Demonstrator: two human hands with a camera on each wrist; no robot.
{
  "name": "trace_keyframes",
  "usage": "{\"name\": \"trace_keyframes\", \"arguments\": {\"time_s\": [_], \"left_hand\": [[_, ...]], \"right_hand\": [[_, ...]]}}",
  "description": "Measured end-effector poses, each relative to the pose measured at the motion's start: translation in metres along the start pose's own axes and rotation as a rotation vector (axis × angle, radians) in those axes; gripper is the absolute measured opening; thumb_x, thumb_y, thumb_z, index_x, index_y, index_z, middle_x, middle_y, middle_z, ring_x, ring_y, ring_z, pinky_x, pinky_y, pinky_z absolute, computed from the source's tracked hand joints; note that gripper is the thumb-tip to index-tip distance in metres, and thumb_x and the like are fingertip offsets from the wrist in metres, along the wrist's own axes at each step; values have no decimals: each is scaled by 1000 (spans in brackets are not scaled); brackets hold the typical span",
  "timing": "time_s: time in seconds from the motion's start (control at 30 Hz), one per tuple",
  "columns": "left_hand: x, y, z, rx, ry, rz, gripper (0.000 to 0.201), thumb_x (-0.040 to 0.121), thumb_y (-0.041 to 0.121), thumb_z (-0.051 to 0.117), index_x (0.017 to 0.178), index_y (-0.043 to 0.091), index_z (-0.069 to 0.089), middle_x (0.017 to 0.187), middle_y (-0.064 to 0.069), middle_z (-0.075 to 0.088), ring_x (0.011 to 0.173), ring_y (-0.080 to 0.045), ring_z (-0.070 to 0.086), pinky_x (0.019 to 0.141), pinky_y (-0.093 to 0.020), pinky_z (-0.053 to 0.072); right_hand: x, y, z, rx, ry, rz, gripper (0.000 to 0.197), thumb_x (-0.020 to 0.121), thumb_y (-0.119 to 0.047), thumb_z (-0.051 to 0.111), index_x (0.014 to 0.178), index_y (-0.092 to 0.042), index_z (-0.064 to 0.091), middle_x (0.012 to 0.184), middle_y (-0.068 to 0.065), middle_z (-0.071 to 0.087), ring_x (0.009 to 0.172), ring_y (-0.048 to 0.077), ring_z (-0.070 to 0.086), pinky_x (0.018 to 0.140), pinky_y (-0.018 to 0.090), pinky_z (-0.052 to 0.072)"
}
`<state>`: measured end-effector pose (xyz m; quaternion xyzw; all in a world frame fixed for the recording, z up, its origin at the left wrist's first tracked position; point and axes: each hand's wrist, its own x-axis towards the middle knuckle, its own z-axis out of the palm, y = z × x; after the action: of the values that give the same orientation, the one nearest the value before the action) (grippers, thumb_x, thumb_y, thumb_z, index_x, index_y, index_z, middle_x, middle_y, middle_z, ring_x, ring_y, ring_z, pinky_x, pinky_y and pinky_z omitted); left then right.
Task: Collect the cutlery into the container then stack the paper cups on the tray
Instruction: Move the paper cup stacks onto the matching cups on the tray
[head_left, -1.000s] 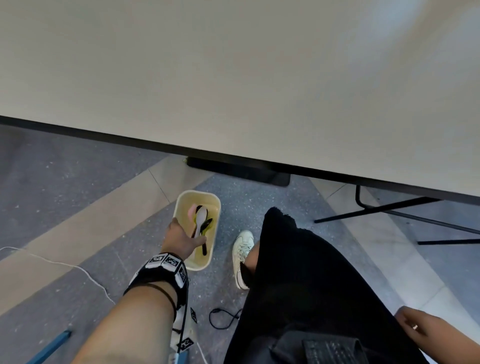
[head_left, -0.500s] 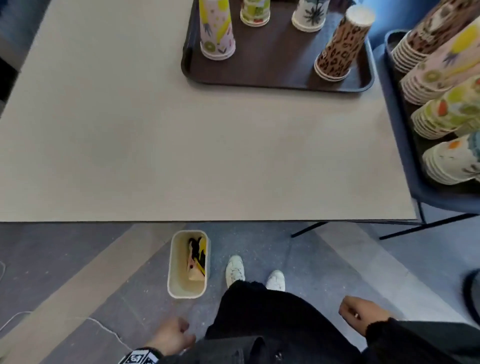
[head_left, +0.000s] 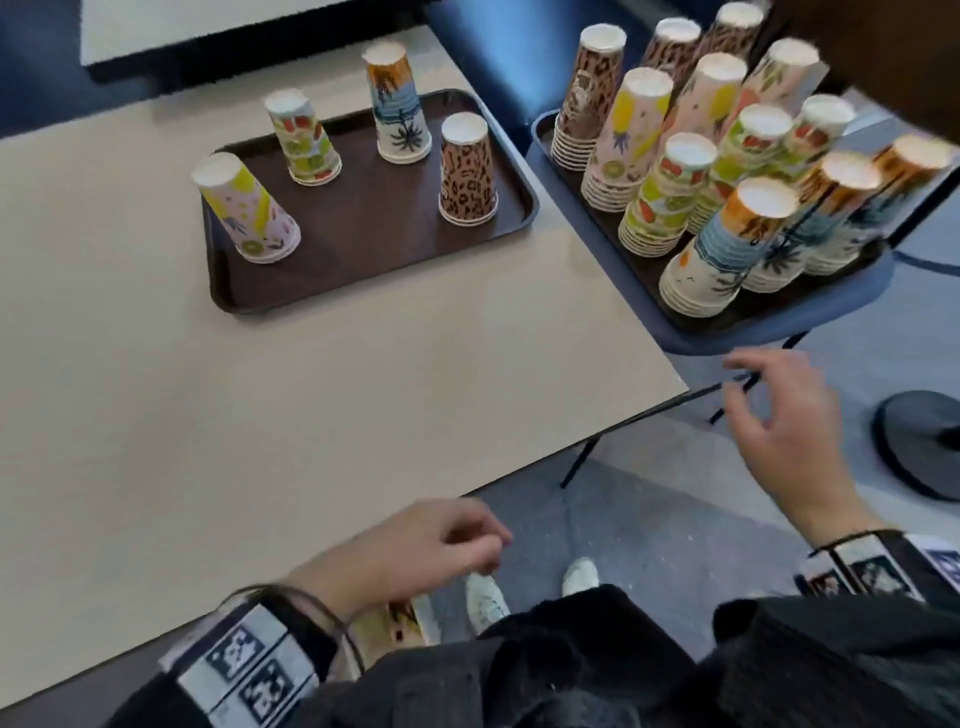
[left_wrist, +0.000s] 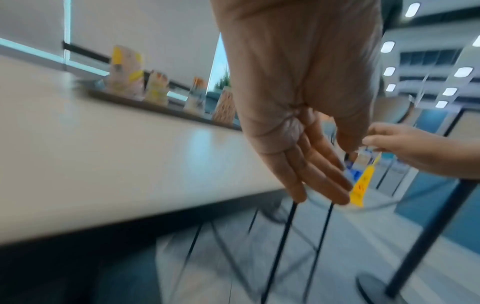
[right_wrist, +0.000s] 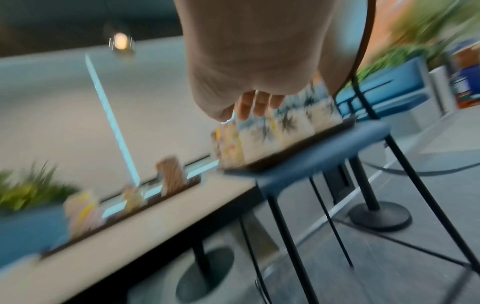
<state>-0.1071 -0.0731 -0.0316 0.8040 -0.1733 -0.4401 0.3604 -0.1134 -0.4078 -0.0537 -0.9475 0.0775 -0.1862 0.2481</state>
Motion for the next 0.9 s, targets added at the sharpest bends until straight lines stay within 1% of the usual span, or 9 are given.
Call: {"name": "trace_keyframes", "arguments": {"time_s": [0.1,0.17,0.23,0.33,0.43,0.57,0.63,0.73,0.9], "left_hand": [[51,54,-42,-53,251,161,15,93,17,55,104,22,64,91,4,73,90,-7,68,80,-19,50],[83,80,-56,-79,355,273,21,90,10,59,109,17,63,102,-1,69,101,-13,65,86,-21,50],[110,115,-68,-91,414,362,29,87,11,64,115,15,60,116,1,62,112,-11,57,90,-20,48],[150,152,-69,-122,521,437,41,84,17,69,122,12,56,121,-1,59,109,-4,52,85,-3,40],[189,178,-59,-217,635,458,49,81,19,73,124,10,54,120,-4,61,105,-5,55,81,0,39],[238,206,-35,-251,606,415,84,72,26,81,140,12,35,133,-6,50,123,-14,47,102,-21,38],[267,225,-23,-281,613,395,92,68,24,84,141,9,30,132,-5,49,122,-13,46,99,-13,34],[282,218,-14,-277,629,413,79,66,17,85,130,6,40,119,-1,51,111,-8,46,82,5,32],[296,200,-5,-269,632,355,75,63,18,87,125,8,44,121,-1,55,110,-5,47,82,0,35]], "right_hand": [[45,8,-13,115,213,57,32,89,-17,52,117,-1,53,113,6,55,115,33,47,101,20,30],[74,18,-19,181,300,107,37,88,-21,53,123,-8,47,115,-1,43,121,30,44,103,19,29],[102,32,-22,230,379,170,42,86,-26,55,124,-12,40,119,4,37,122,27,42,106,20,31],[133,53,-24,300,436,241,63,83,-33,60,130,1,35,123,8,34,121,16,38,107,13,28],[150,74,-19,398,333,284,80,79,-37,67,137,-1,26,138,13,31,130,15,33,113,18,24],[162,94,-5,462,205,269,90,74,-42,72,141,-6,24,144,13,33,137,21,33,114,43,30],[175,108,-2,504,143,285,92,73,-41,73,143,-11,21,147,10,31,139,20,31,115,44,29],[169,105,11,530,107,295,88,73,-32,74,141,-13,22,144,9,35,136,19,33,115,43,29],[172,116,25,532,55,322,81,71,-17,77,134,-3,30,136,14,43,128,22,41,110,35,34]]}}
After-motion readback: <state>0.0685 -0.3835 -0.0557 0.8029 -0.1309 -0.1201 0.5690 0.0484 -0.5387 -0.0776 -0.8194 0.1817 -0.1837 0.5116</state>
